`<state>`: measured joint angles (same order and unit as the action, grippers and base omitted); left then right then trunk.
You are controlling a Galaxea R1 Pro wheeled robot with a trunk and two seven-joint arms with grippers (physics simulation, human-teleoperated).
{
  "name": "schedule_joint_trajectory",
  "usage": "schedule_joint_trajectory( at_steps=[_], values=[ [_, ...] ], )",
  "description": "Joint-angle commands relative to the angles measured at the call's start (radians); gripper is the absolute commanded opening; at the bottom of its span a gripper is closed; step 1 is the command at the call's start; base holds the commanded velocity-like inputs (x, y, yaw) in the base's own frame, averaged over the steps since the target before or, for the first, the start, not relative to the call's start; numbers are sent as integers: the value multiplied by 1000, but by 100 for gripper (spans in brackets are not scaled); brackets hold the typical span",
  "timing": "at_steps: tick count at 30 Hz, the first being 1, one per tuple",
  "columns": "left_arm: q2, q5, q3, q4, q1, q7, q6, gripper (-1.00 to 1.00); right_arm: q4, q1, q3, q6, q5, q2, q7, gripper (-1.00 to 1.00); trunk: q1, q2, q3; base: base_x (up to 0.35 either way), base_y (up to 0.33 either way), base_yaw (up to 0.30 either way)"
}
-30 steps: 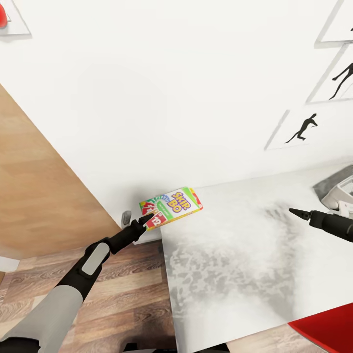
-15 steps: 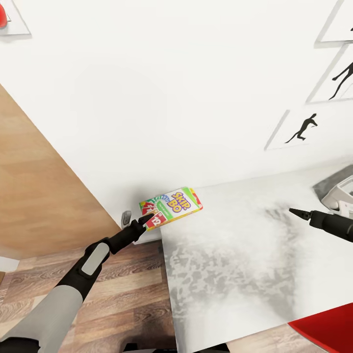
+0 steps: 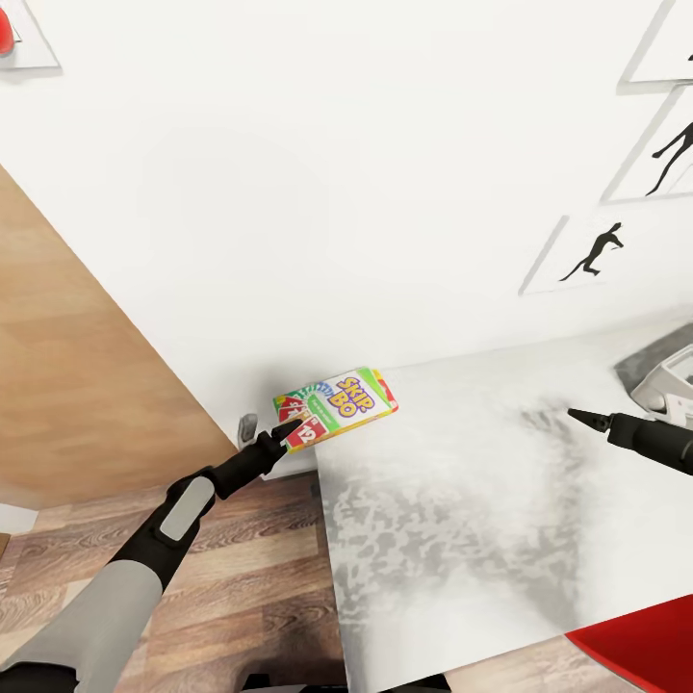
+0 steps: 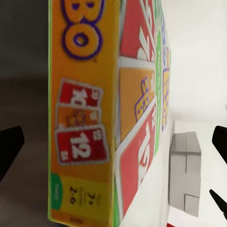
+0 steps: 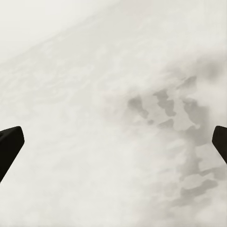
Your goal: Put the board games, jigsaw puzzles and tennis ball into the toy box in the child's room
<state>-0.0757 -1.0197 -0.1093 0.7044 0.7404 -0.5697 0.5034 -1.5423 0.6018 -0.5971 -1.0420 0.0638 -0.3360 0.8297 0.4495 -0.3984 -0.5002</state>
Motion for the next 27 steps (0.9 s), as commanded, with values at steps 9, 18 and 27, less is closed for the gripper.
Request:
schedule_joint_trajectory(
  at_steps=[9, 18, 27],
  values=[
    [-1, -10, -3, 0, 1, 1, 6, 100, -1, 1, -1, -5, 7, 0, 8, 100, 1, -2, -1, 0, 0, -42],
    [-1, -10, -3, 0, 1, 1, 6, 100, -1, 1, -1, -5, 7, 0, 9, 100, 1, -2, -1, 0, 0, -121],
    [-1, -9, -3, 0, 1, 1, 6, 100, -1, 1, -1, -5, 7, 0, 9, 100, 1, -2, -1, 0, 0, -37]
  ],
)
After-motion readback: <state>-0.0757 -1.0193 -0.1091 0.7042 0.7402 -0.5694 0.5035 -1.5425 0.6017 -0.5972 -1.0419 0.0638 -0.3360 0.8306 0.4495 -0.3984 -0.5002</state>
